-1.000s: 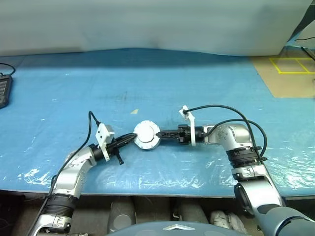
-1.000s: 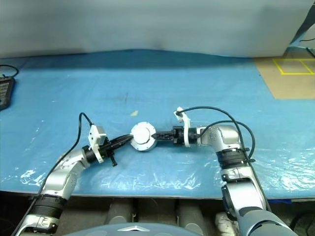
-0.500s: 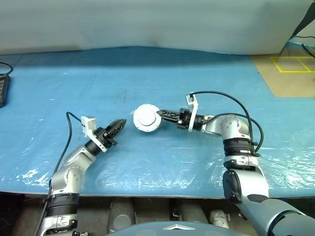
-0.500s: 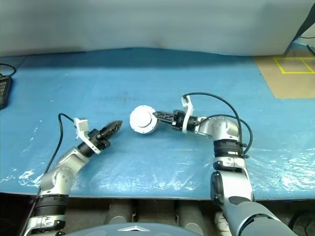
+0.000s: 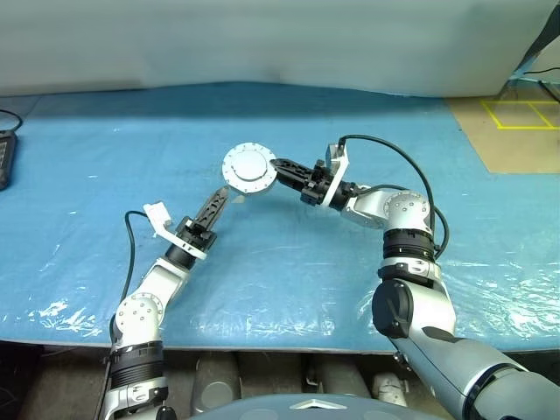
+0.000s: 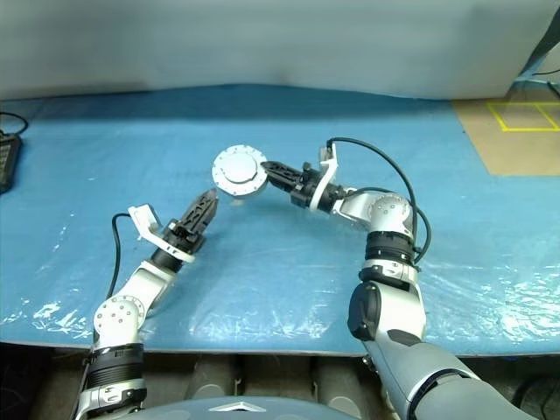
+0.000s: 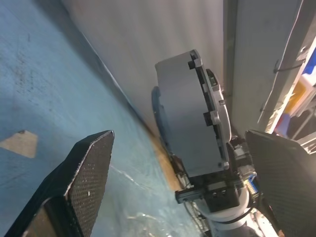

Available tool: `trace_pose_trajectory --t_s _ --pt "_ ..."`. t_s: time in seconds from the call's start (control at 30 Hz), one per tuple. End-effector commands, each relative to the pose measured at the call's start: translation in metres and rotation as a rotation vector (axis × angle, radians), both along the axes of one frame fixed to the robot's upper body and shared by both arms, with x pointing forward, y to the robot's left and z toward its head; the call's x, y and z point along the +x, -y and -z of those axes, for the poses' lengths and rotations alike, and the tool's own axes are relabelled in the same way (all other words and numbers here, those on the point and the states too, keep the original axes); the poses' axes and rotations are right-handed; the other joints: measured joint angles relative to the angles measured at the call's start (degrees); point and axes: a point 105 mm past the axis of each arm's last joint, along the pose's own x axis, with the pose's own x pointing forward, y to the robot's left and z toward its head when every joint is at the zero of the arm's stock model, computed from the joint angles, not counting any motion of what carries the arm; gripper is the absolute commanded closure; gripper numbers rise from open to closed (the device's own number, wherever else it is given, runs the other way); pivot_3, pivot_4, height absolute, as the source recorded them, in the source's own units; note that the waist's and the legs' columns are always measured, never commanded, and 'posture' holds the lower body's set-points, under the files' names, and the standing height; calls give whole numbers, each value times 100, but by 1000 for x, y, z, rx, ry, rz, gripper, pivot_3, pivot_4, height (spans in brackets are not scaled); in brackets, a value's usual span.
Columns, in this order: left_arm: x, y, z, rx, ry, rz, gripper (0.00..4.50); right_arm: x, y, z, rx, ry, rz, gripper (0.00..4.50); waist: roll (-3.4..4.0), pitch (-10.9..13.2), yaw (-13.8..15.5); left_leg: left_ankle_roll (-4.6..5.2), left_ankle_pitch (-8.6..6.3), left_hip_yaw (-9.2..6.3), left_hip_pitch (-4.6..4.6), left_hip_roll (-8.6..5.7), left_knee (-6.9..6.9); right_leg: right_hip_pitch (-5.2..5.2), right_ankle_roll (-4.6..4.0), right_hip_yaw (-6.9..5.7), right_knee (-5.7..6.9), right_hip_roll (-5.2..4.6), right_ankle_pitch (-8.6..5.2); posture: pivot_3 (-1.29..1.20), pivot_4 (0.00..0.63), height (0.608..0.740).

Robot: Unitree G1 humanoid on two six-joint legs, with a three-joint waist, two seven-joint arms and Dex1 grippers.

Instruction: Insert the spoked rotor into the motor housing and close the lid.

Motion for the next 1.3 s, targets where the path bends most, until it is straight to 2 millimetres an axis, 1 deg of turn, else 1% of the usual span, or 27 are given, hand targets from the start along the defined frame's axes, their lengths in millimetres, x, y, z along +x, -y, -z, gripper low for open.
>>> trace_pose_trajectory --t_s 0.03,0.17,0.3,0.47,0.57,0.63,0.73,0.87,0.9,1.07,1.17,1.23,1.27,1.3 --pt "-3 2 -18 -55 51 23 39 -7 -5 -34 83 112 -42 3222 -1 0 5 0 0 0 0 0 0 0 0 0 -1 0 0 0 150 740" --pt "-1 5 -18 -72 46 29 39 -11 -9 -33 63 125 -64 3222 -1 1 14 -1 0 0 0 -1 1 0 2 0 -1 -1 1 0 150 740" --pt "2 7 -19 -80 49 26 39 -21 -16 -28 30 137 -103 3222 -1 1 16 -2 1 -1 0 -1 1 0 21 0 -2 -1 12 0 150 740" --pt "5 12 -22 -89 61 43 39 -28 -21 -23 5 149 -140 3222 -2 1 18 -2 1 -2 0 -2 1 0 24 0 -2 -1 14 0 150 740" --pt "4 16 -24 -70 82 58 39 -29 -23 -22 0 152 -146 3222 -2 1 19 -3 1 -3 0 -2 1 0 25 0 -1 0 14 0 150 740" --pt "3 17 -26 -92 96 72 39 -28 -23 -22 0 153 -146 3222 -2 1 23 -3 1 -4 0 -2 1 0 25 0 -1 -1 14 0 150 740" --pt "1 13 -27 -110 109 67 619 -27 -22 -22 1 152 -138 3222 -2 1 26 -3 1 -4 0 -3 2 1 25 1 -1 -1 15 0 150 740" --pt "3 10 -27 -109 107 48 1891 -25 -23 -21 0 152 -133 3222 -2 1 27 -3 1 -4 0 -3 3 1 25 0 0 -1 15 0 150 740" --pt "3 10 -27 -111 107 46 2011 -25 -23 -21 0 153 -133 3222 -3 1 27 -3 1 -4 -1 -3 3 1 25 1 0 -1 15 0 150 740" --pt "7 9 -21 -93 71 28 2012 -24 -24 -21 -7 158 -134 3222 -3 1 27 -3 1 -5 0 -3 3 1 25 0 1 -1 15 0 150 740" --pt "9 7 -19 -91 61 7 2012 -24 -24 -20 -23 212 -118 3222 -3 1 27 -3 1 -5 0 -3 4 1 25 0 1 -1 15 0 150 740" --pt "12 5 -18 -92 54 -14 2012 -21 -23 -19 -39 237 -100 2575 -3 1 27 -3 1 -5 0 -3 4 1 25 0 1 -1 15 0 150 740" --pt "13 4 -17 -95 51 -23 2012 -19 -22 -18 -48 247 -84 2378 -3 1 25 -2 1 -5 0 -3 5 1 25 0 2 -1 15 0 150 740" --pt "13 2 -17 -98 49 -30 2012 -13 -22 -17 -69 251 -47 2067 -3 1 23 -2 2 -5 0 -3 6 1 25 0 3 -1 15 0 150 740"
